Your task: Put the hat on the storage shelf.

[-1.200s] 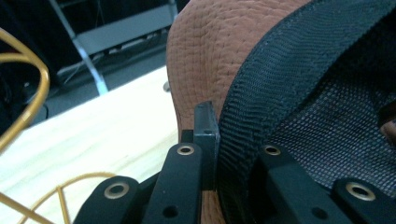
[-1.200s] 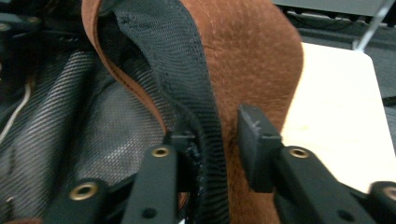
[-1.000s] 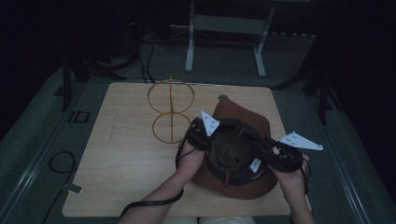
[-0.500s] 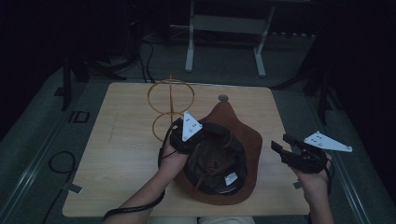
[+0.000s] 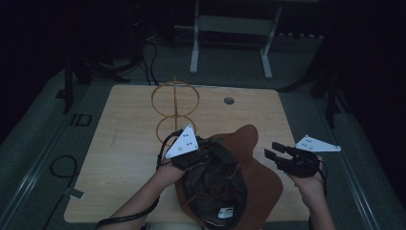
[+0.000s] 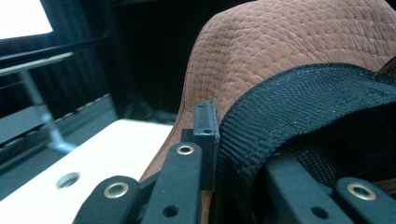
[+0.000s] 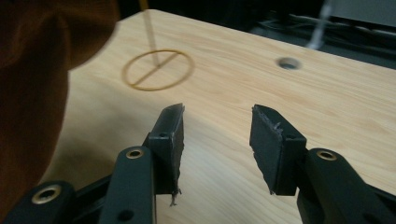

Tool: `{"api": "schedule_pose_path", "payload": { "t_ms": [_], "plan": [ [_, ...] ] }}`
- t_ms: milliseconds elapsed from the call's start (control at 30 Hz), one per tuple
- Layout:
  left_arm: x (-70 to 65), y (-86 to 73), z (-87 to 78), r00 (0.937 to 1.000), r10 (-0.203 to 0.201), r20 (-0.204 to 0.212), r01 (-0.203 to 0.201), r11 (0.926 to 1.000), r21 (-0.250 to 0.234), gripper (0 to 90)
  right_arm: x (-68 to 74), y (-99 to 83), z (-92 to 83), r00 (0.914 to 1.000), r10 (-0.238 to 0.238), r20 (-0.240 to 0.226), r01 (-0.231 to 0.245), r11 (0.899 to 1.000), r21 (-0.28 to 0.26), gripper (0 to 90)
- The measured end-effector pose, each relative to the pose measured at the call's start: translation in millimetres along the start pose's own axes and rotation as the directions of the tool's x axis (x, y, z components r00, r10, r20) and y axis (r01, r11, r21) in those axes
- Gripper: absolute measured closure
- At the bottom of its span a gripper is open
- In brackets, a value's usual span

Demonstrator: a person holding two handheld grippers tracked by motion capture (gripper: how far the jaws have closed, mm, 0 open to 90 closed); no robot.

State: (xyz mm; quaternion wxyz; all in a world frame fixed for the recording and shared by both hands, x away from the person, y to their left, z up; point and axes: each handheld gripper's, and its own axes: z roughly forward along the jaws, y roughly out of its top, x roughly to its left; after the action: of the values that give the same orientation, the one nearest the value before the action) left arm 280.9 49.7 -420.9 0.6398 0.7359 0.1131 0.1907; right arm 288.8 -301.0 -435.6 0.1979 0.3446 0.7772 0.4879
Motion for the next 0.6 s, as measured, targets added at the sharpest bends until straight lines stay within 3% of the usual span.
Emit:
{"api": "schedule_pose_path", "payload": {
  "t_ms": [133,267,333,367,433,600],
  "plan": [
    [-1.8,1.4,-0.6,0.9999,-0.014,0.008,0.015,0.9995,-0.029,85.6,16.3,4.8,5.2,0.9955,-0.038,-0.087,0.036,0.999,-0.021,54.1],
    [-3.9,1.5,2.0,0.9999,-0.016,-0.005,0.015,0.9992,-0.038,85.5,34.3,7.6,13.0,0.9763,-0.091,-0.196,0.081,0.995,-0.057,51.0],
    [-5.6,0.7,5.1,0.9998,-0.003,-0.018,0.002,0.9996,-0.028,85.6,39.9,7.1,19.5,0.9674,-0.104,-0.231,0.091,0.994,-0.065,49.9],
    [-5.6,0.7,5.1,0.9998,-0.003,-0.018,0.002,0.9996,-0.028,85.5,39.9,7.1,19.5,0.9674,-0.104,-0.231,0.091,0.994,-0.065,49.9],
    [-7.8,0.0,7.3,0.9999,0.003,-0.017,-0.003,0.9998,-0.022,85.5,46.1,6.6,28.1,0.9495,-0.108,-0.294,0.086,0.993,-0.086,47.9],
    [-13.6,-3.2,12.5,0.9999,0.009,-0.013,-0.009,0.9998,-0.015,85.6,53.0,9.6,34.3,0.9329,-0.126,-0.337,0.092,0.989,-0.116,44.9]
  ]
}}
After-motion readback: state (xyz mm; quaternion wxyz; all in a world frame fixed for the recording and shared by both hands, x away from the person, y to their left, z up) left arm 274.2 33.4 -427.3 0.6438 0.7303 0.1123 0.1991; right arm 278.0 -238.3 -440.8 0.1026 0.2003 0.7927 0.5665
